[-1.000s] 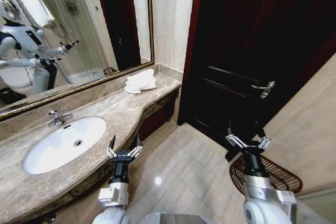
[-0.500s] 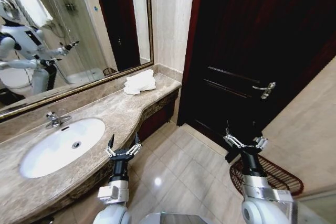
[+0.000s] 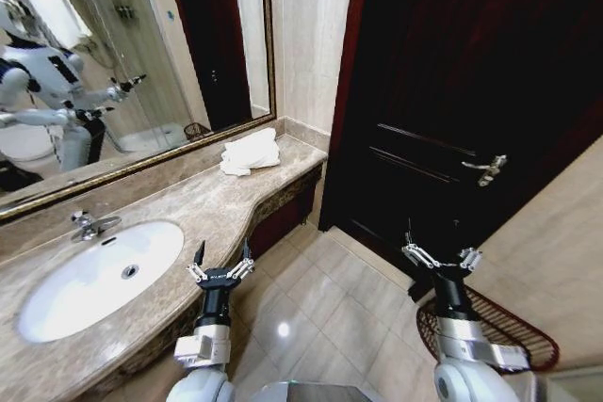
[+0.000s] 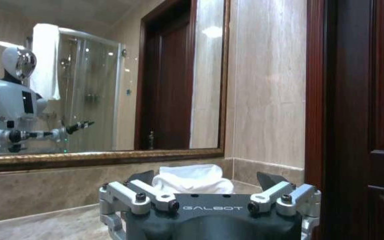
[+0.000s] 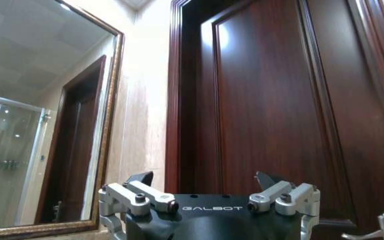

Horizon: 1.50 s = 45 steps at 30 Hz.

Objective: Discard the used towel into the hamper.

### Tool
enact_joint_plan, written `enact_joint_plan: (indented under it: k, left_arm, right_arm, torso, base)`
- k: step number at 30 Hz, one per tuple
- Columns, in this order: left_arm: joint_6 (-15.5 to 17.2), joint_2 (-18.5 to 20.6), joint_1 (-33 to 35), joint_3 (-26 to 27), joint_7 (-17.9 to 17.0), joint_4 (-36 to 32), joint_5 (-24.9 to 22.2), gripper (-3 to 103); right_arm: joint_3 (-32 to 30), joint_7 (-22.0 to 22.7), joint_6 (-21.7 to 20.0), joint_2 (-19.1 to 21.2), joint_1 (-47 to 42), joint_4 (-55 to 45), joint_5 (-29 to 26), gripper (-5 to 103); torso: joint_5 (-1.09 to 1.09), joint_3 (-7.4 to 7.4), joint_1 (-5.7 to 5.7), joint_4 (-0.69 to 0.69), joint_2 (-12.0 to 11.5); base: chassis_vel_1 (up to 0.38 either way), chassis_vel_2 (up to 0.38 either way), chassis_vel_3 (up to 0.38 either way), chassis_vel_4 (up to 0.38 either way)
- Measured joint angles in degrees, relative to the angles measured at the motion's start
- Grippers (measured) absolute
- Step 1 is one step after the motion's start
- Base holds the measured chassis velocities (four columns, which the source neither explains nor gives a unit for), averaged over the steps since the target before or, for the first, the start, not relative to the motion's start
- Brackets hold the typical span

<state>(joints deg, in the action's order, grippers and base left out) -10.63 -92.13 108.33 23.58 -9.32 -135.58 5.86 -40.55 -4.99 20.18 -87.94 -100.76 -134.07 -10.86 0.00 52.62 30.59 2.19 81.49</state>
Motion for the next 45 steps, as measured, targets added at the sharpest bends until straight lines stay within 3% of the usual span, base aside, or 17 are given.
enact_joint_plan:
  k: [34,38,45]
  left_arm:
    - [0.35,0.00,-0.19,0.20,-0.43,0.22,0.02,100]
    - [1.72,0.00,-0.55,0.01,-3.57,0.24,-0.33,100]
    - [2.37,0.00,-0.63,0.40,-4.14,-0.37,-1.15,100]
  right_arm:
    - [0.06,-0.50,2.07,-0.06,0.27,1.42,-0.17,100]
    - [0.16,-0.51,3.85,0.01,1.00,1.91,-0.50,100]
    - [0.36,-1.34,5.77,0.01,1.60,2.26,-1.30,100]
  torso:
    - [-0.02,0.00,0.00,0.01,0.00]
    - [0.00,0.00,0.01,0.00,0.00]
    - [0.00,0.01,0.04,0.01,-0.01]
  base:
    - [-0.158,0.158,0.160,-0.159]
    - [-0.151,0.141,0.143,-0.153]
    - [-0.119,0.113,0.103,-0.093]
